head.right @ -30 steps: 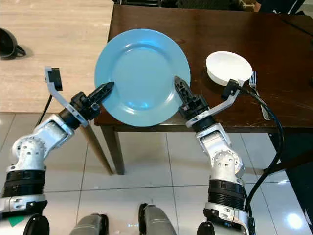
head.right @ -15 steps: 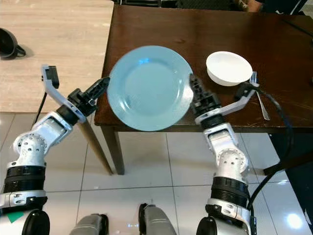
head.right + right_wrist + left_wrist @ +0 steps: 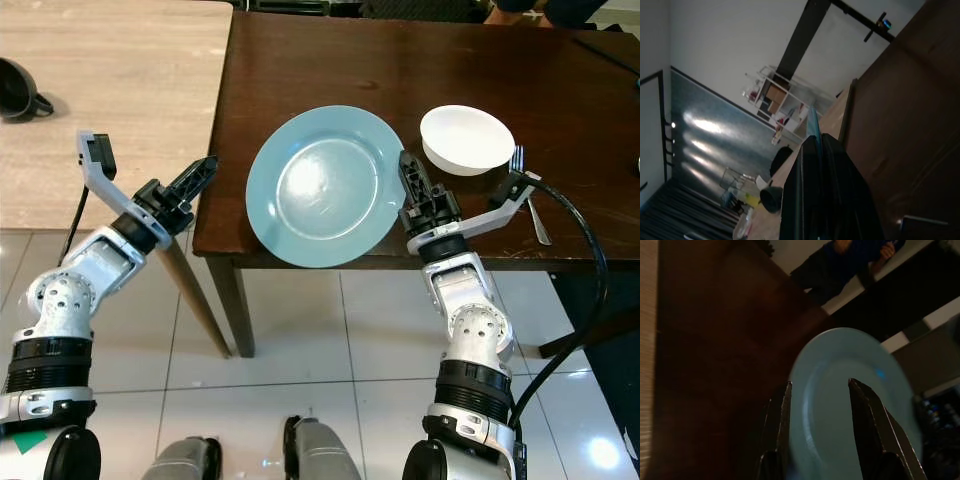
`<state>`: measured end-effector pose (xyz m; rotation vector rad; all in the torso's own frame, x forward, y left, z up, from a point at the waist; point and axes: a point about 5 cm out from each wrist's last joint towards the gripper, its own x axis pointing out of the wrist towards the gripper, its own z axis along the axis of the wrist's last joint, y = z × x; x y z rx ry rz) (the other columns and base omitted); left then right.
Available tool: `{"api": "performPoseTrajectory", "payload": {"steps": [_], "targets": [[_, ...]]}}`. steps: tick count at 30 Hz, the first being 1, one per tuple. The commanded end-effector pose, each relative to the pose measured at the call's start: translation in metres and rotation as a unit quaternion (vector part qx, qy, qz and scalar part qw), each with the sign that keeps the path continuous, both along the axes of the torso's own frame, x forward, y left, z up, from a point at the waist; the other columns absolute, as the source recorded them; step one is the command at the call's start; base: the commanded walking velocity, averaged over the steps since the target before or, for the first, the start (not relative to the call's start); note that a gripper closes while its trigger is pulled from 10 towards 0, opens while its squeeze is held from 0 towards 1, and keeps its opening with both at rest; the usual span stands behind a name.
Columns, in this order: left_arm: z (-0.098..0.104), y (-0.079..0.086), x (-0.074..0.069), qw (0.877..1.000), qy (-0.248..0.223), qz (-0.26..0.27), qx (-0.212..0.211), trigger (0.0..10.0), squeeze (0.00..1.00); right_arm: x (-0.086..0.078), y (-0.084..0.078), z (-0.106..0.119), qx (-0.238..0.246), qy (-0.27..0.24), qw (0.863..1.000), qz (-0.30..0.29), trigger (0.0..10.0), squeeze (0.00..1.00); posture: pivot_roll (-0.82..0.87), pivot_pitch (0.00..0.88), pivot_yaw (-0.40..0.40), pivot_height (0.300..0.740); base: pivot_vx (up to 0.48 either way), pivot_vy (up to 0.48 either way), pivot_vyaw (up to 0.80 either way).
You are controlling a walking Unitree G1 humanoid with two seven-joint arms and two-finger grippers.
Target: Setting the table
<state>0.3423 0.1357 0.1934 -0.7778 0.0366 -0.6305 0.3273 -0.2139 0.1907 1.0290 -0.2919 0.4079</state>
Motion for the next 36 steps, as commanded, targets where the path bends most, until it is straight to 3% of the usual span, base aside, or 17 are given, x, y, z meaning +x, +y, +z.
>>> {"api": "performPoseTrajectory", "payload": {"steps": [1, 4, 5, 8, 12, 21, 25, 36], "targets": [[-0.008, 0.002, -0.001, 1.000, 0.005, 0.005, 0.027, 10.0, 0.00, 0.001, -0.004, 0.001, 0.012, -0.001, 1.000, -0.008, 0.0, 0.00, 0.08, 0.089, 0.023, 0.740, 0.000, 0.000, 0.00], [-0.014, 0.009, -0.003, 0.996, -0.009, 0.023, 0.080, 10.0, 0.00, 0.000, -0.006, 0.000, -0.004, 0.008, 1.000, -0.013, 0.0, 0.00, 0.08, 0.085, 0.024, 0.740, 0.000, 0.000, 0.00], [-0.022, 0.017, -0.005, 0.991, -0.005, 0.037, 0.125, 10.0, 0.00, 0.000, -0.014, -0.003, -0.004, 0.020, 0.999, -0.036, 0.0, 0.00, 0.08, 0.083, 0.023, 0.740, 0.000, 0.000, 0.00], [-0.029, 0.023, -0.007, 0.987, 0.000, 0.047, 0.152, 10.0, 0.00, 0.000, -0.024, -0.007, 0.003, 0.032, 0.997, -0.065, 0.0, 0.00, 0.08, 0.078, 0.019, 0.740, 0.000, 0.000, 0.00], [-0.034, 0.026, -0.012, 0.985, 0.001, 0.055, 0.165, 10.0, 0.00, -0.002, -0.032, -0.008, 0.037, 0.037, 0.995, -0.086, 0.0, 0.00, 0.08, 0.074, 0.013, 0.740, 0.000, 0.000, 0.00], [-0.044, 0.023, -0.023, 0.981, -0.014, 0.031, 0.193, 10.0, 0.00, -0.015, -0.036, -0.013, 0.072, 0.036, 0.995, -0.051, 0.0, 0.00, 0.07, 0.073, 0.011, 0.740, 0.000, 0.000, 0.00], [-0.054, 0.028, -0.029, 0.982, 0.003, 0.042, 0.183, 10.0, 0.00, -0.031, -0.051, -0.026, 0.144, 0.038, 0.987, -0.067, 0.0, 0.00, 0.07, 0.060, 0.009, 0.740, 0.000, 0.000, 0.00], [-0.053, 0.020, -0.014, 0.975, 0.006, 0.084, 0.205, 10.0, 0.00, -0.012, -0.050, -0.022, 0.160, 0.046, 0.980, -0.106, 0.0, 0.00, 0.06, 0.117, 0.019, 0.740, 0.000, 0.000, 0.00]]}}
